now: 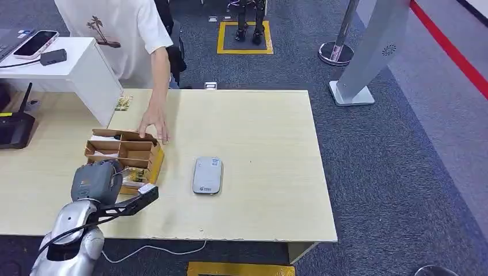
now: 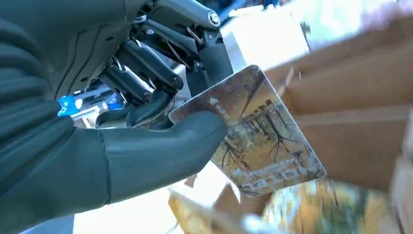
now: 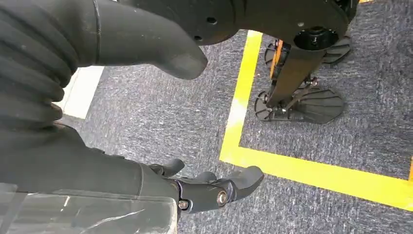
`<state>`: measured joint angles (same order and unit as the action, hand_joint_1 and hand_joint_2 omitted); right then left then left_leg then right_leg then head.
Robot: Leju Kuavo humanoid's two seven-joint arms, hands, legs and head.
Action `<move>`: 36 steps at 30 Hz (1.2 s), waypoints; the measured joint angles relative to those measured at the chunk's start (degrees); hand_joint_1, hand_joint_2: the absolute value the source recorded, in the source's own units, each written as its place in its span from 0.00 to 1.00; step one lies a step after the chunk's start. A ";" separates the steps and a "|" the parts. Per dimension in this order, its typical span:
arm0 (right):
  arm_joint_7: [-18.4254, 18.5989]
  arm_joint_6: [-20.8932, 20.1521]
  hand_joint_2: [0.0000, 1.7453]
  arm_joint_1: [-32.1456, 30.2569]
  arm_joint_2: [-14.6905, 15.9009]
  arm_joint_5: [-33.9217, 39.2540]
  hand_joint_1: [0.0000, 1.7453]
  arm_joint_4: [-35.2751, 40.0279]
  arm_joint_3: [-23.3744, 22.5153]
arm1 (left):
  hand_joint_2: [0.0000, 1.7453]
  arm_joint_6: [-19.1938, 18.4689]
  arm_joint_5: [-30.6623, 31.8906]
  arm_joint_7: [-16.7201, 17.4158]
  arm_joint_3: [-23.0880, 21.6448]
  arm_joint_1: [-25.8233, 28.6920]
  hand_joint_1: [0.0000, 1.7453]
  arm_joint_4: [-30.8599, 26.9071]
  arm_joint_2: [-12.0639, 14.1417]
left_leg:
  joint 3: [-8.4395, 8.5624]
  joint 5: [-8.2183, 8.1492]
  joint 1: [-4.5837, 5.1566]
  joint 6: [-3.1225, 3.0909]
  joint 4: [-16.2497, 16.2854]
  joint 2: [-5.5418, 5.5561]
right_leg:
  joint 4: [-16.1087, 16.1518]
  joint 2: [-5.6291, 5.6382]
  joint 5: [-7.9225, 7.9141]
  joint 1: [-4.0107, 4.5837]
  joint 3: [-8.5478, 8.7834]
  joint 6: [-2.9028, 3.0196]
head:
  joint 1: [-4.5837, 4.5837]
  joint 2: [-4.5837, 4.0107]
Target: Pass the card to the sensor for recognition and then transmit it.
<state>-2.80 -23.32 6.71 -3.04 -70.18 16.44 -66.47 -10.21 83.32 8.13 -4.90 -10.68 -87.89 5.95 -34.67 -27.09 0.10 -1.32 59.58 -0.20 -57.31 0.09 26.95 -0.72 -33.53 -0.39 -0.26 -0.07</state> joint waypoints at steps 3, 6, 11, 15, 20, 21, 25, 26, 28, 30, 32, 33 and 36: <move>-0.09 0.00 1.00 0.00 0.00 0.04 0.00 0.00 0.00 | 1.00 0.11 0.02 0.00 -0.02 -1.29 1.00 -0.31 0.24 | 0.01 0.00 0.00 0.00 0.00 -0.01 | 0.00 0.01 0.00 0.00 0.00 0.00 | 0.00 0.00; -0.22 0.00 1.00 0.01 0.00 0.07 0.00 0.00 0.00 | 1.00 0.07 0.39 -0.65 -0.07 -4.15 1.00 -0.41 1.05 | 0.01 0.00 0.00 0.01 0.00 0.00 | 0.00 0.00 0.00 0.00 0.00 0.00 | 0.00 0.00; -0.29 0.00 1.00 0.00 -0.02 0.07 0.00 -0.04 -0.04 | 1.00 -0.52 0.63 -0.98 -0.55 -6.85 1.00 -0.41 1.60 | 0.01 0.02 0.00 0.02 0.00 -0.01 | -0.01 0.01 -0.01 0.00 0.00 0.00 | 0.02 0.00; -0.35 0.00 1.00 0.01 -0.02 0.15 0.00 -0.04 -0.06 | 1.00 -0.59 0.68 -0.98 -1.09 -7.53 1.00 -0.41 1.86 | 0.01 0.02 0.00 0.02 0.00 -0.01 | -0.01 0.01 -0.01 0.00 0.00 0.00 | 0.02 0.00; -0.35 0.00 1.00 0.01 -0.07 0.18 0.00 -0.04 -0.26 | 1.00 -0.59 0.70 -0.98 -1.53 -8.02 1.00 -0.44 1.99 | 0.00 0.01 0.00 0.02 0.00 -0.02 | -0.01 0.02 0.00 0.00 0.00 0.00 | 0.00 0.00; -0.35 0.00 1.00 0.01 -0.11 0.20 0.00 -0.04 -0.35 | 1.00 -0.59 0.70 -0.98 -1.55 -8.10 1.00 -0.44 2.03 | 0.00 0.01 0.00 0.02 0.00 -0.02 | -0.01 0.02 0.00 0.00 0.00 0.00 | 0.02 0.00; -0.35 0.00 1.00 0.01 -0.17 0.20 0.00 -0.07 -0.52 | 1.00 -0.54 0.70 -0.94 -1.57 -7.84 1.00 -0.48 2.32 | 0.01 0.01 0.00 0.02 0.00 -0.01 | -0.01 0.01 0.00 0.00 0.00 0.00 | 0.00 0.00; -0.35 0.00 1.00 0.01 -0.17 0.20 0.00 -0.07 -0.55 | 1.00 -0.50 0.70 -0.87 -1.57 -7.54 1.00 -0.57 2.36 | 0.01 0.01 0.00 0.02 0.00 -0.02 | -0.01 0.02 0.00 0.00 0.00 0.00 | 0.00 0.00; -0.35 0.00 1.00 -0.02 -0.17 0.20 0.00 -0.07 -0.57 | 1.00 -0.44 0.74 -0.87 -1.57 -7.09 1.00 -0.57 2.38 | 0.00 0.01 0.00 0.02 0.00 -0.01 | -0.01 0.02 0.00 0.00 0.00 0.00 | 0.02 0.00; -0.35 0.00 1.00 0.00 -0.17 0.20 0.00 -0.07 -0.57 | 1.00 -0.44 0.85 -0.85 -1.57 -6.85 1.00 -0.57 2.40 | 0.00 0.01 0.00 0.02 0.00 -0.01 | -0.01 0.01 0.00 0.00 0.00 0.00 | 0.02 0.00; -0.33 0.00 1.00 0.00 -0.17 0.20 0.00 -0.07 -0.59 | 1.00 -0.35 1.01 -0.79 -1.57 -6.65 1.00 -0.57 2.40 | 0.00 0.01 0.00 0.02 0.00 -0.01 | -0.01 0.01 0.00 0.00 0.00 0.00 | 0.02 0.00; -0.33 0.00 1.00 -0.01 -0.17 0.20 0.00 -0.07 -0.59 | 1.00 -0.24 1.11 -0.74 -1.57 -6.52 1.00 -0.57 2.40 | 0.00 0.01 0.00 0.02 0.00 -0.01 | -0.01 0.01 0.00 0.00 0.00 0.00 | 0.00 0.00; -0.33 0.00 1.00 -0.01 -0.17 0.20 0.00 -0.07 -0.59 | 1.00 -0.04 1.40 -0.59 -1.57 -6.03 1.00 -0.57 2.40 | 0.00 0.01 0.00 0.02 0.00 -0.01 | -0.01 0.01 0.00 0.00 0.00 0.00 | 0.00 0.00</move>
<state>-3.13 -23.32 6.71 -3.21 -69.99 16.37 -67.06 -10.25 84.72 7.54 -6.47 -16.71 -88.46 8.35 -34.67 -27.07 0.10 -1.31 59.58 -0.21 -57.32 0.11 26.95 -0.72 -33.53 -0.39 -0.26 -0.07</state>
